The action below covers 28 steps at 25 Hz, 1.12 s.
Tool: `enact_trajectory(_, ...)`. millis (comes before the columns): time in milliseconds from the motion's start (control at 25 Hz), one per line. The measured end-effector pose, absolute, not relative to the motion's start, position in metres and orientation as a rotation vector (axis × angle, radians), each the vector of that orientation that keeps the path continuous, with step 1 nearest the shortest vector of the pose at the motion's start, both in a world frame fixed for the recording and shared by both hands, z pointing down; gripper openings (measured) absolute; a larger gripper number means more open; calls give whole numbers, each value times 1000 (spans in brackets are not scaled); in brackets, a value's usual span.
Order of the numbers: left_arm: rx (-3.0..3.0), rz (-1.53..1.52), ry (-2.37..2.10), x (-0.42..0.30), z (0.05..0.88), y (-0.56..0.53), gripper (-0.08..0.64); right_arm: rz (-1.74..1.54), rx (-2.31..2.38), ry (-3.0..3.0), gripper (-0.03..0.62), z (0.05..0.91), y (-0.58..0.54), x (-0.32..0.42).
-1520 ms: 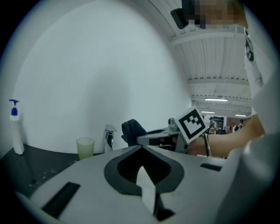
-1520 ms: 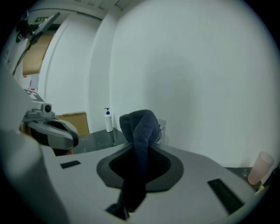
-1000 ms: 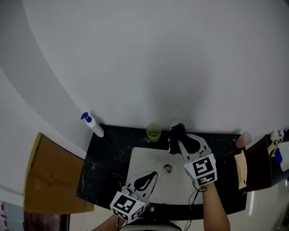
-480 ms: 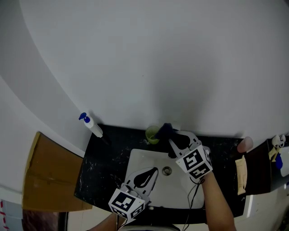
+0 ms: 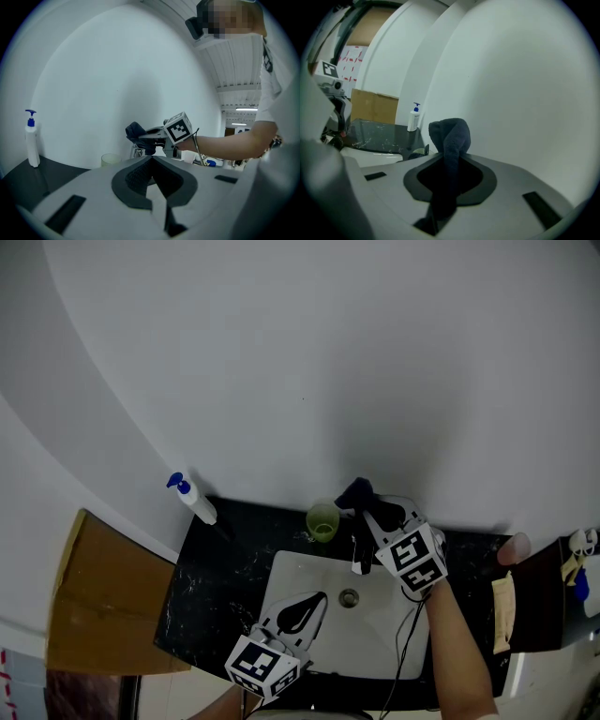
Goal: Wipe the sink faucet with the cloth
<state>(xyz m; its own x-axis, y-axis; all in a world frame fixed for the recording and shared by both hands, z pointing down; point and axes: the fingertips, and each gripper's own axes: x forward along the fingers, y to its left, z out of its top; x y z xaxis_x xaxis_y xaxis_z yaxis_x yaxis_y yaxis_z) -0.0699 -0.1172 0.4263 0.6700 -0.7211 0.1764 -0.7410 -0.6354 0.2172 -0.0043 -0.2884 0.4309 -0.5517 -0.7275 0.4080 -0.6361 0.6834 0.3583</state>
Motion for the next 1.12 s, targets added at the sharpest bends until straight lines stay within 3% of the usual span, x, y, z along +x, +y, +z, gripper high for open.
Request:
enact_trajectory(760,2625,104,-1144,-62,430,-105,0,-297,892,-2401,58,436,-224,-21)
enact_trajectory(1120,2616,119,-1146,-60,432,-107,0,-228,955,-2413,58,434,-265,-11)
